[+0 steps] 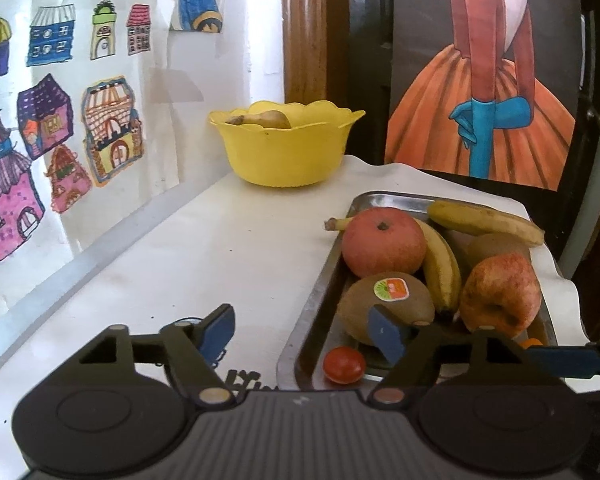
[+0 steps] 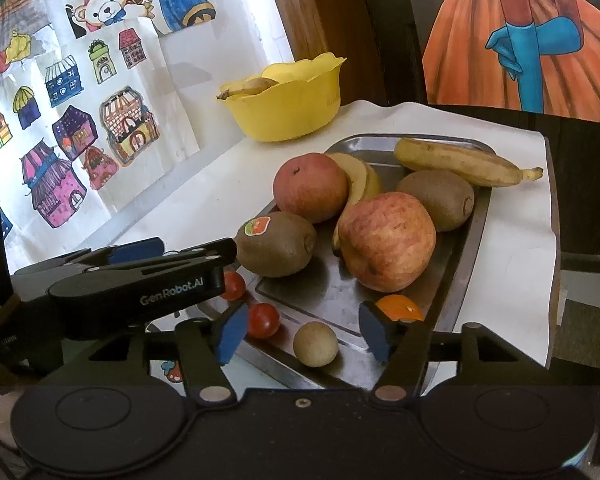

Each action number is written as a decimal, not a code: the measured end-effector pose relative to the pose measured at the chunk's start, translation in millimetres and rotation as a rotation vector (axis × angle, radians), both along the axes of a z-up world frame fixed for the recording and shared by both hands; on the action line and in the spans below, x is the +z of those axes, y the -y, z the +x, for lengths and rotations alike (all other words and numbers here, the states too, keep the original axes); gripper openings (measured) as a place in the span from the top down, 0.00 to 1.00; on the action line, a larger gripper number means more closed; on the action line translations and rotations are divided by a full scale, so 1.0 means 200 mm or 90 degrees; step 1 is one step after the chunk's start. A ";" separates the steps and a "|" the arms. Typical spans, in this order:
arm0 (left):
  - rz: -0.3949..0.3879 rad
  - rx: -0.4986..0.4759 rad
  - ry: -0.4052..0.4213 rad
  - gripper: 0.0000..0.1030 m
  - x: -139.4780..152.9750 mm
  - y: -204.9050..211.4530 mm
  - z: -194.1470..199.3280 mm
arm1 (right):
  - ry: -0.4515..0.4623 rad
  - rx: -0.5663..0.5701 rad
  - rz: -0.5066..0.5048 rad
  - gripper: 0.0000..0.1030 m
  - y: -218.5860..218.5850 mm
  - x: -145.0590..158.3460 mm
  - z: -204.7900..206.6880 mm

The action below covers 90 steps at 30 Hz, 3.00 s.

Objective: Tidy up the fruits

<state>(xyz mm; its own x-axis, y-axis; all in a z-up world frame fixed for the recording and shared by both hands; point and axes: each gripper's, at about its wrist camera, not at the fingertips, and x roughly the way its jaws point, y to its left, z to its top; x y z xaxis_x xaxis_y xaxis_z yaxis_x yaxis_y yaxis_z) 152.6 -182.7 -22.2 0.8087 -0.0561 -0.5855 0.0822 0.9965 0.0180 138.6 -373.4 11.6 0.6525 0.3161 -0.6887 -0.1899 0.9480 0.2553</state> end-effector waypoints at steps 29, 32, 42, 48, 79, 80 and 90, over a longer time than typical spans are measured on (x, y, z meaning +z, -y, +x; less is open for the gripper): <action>-0.030 0.049 0.026 0.01 0.06 -0.17 -0.07 | 0.043 -0.069 -0.027 0.08 -0.02 0.07 -0.13; -0.031 0.040 0.026 0.01 0.07 -0.20 -0.10 | 0.048 -0.090 -0.029 0.06 -0.03 0.07 -0.17; -0.041 0.007 0.029 0.01 0.09 -0.31 -0.21 | 0.061 -0.164 -0.037 0.02 -0.12 0.11 -0.32; -0.049 -0.018 0.039 0.01 0.13 -0.37 -0.29 | 0.079 -0.203 -0.045 0.01 -0.17 0.17 -0.45; -0.045 -0.072 -0.001 0.01 0.11 -0.66 -0.80 | 0.064 -0.365 -0.107 0.01 -0.45 0.20 -1.11; -0.042 -0.071 -0.002 0.01 0.11 -0.66 -0.80 | 0.062 -0.367 -0.105 0.01 -0.45 0.19 -1.11; -0.026 -0.073 -0.009 0.01 0.08 -0.68 -0.84 | 0.060 -0.371 -0.102 0.01 -0.49 0.13 -1.15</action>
<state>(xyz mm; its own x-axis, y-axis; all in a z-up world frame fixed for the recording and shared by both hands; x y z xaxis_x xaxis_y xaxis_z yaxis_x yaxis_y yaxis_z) -15.9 -46.0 -5.5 0.7878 -0.1713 -0.5916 0.1955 0.9804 -0.0236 -91.7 -275.2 38.2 0.7474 -0.2138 -0.6291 0.3566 0.9280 0.1082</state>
